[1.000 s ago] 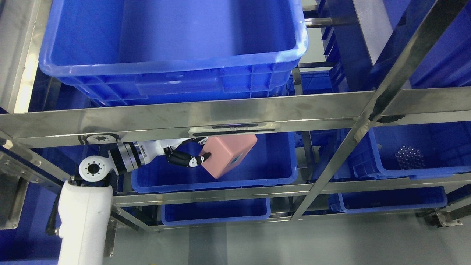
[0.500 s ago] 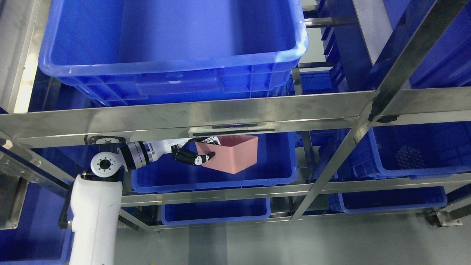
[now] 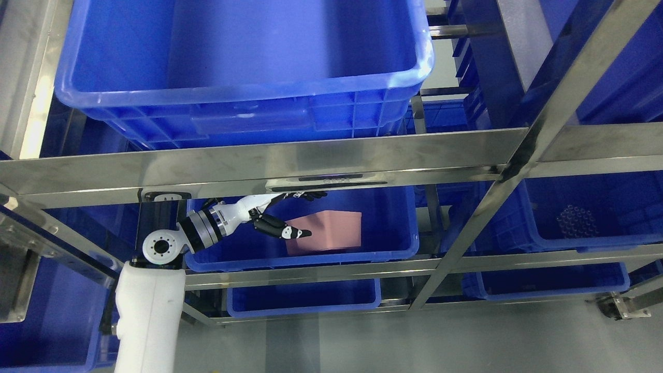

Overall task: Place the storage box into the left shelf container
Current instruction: 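Release the pink box and withdraw the left hand from the bin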

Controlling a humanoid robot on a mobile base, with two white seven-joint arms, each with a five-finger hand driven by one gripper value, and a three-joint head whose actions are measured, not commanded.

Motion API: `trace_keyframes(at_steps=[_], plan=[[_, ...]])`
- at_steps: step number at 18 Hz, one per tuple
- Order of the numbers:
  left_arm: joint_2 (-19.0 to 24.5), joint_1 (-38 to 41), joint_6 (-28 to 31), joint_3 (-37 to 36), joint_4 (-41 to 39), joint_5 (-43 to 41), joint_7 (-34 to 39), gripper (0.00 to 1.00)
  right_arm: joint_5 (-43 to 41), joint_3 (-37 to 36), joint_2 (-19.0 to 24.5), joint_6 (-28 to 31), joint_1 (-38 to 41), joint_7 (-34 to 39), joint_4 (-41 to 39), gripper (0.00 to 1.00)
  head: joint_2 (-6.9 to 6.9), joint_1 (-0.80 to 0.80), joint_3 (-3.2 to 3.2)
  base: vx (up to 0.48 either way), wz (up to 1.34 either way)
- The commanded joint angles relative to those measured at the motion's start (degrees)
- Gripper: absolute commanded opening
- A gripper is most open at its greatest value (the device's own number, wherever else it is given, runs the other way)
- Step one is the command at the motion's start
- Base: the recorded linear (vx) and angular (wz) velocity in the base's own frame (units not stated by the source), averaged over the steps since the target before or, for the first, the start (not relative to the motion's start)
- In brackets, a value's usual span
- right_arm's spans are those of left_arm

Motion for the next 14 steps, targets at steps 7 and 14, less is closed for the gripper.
trace_keyframes(at_steps=[7,14], plan=[[-0.37,27.64,-0.50,-7.56,-31.06,16.48,39.43,1.00,0.09,-0.26,-1.00,0.00,0.53,0.03,-1.00,1.00,0.00,0.00,0.00,0.000,0.00],[-0.37,34.61,-6.03,-9.24,-32.77,16.48,47.73,1.00,0.09,-0.26,-1.00,0.00,0.53,0.03,-1.00,1.00,0.00,0.00,0.00,0.000,0.00]])
